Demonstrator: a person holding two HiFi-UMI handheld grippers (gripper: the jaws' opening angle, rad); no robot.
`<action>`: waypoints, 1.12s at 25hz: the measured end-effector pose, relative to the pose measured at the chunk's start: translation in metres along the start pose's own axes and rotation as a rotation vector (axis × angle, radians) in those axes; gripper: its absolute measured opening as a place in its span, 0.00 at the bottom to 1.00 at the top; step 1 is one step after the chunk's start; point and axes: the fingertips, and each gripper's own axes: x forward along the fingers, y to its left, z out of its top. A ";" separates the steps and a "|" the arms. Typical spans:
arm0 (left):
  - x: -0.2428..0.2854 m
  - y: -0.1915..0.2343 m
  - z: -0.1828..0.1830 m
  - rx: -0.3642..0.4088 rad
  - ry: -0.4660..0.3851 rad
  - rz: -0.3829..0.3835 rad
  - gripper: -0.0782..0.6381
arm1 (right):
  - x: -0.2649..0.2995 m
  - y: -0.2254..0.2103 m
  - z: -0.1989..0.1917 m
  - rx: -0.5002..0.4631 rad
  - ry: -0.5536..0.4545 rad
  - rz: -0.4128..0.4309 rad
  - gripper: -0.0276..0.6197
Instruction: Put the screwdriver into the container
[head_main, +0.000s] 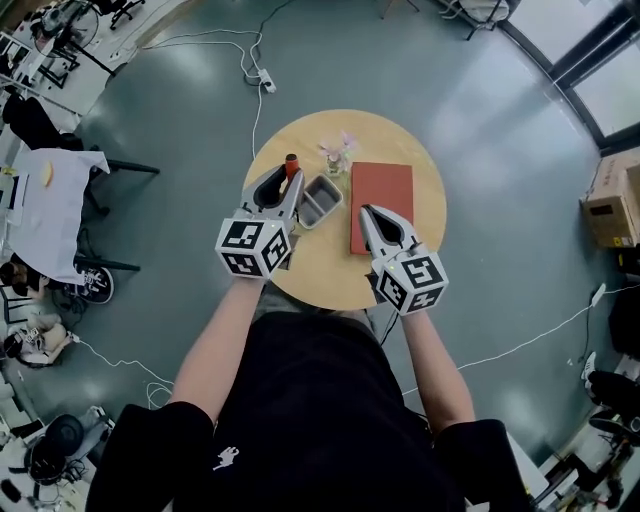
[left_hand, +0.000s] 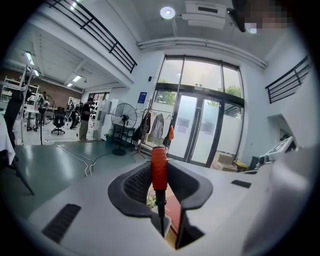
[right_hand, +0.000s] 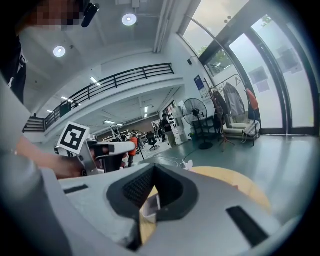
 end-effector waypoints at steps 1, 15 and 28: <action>0.007 0.001 -0.004 -0.005 0.010 0.004 0.24 | 0.002 -0.003 -0.002 0.003 0.007 -0.001 0.04; 0.096 0.015 -0.069 -0.115 0.106 0.038 0.24 | 0.029 -0.046 -0.037 0.116 0.052 -0.092 0.04; 0.105 0.038 -0.135 -0.183 0.198 0.146 0.25 | 0.039 -0.062 -0.062 0.156 0.109 -0.099 0.04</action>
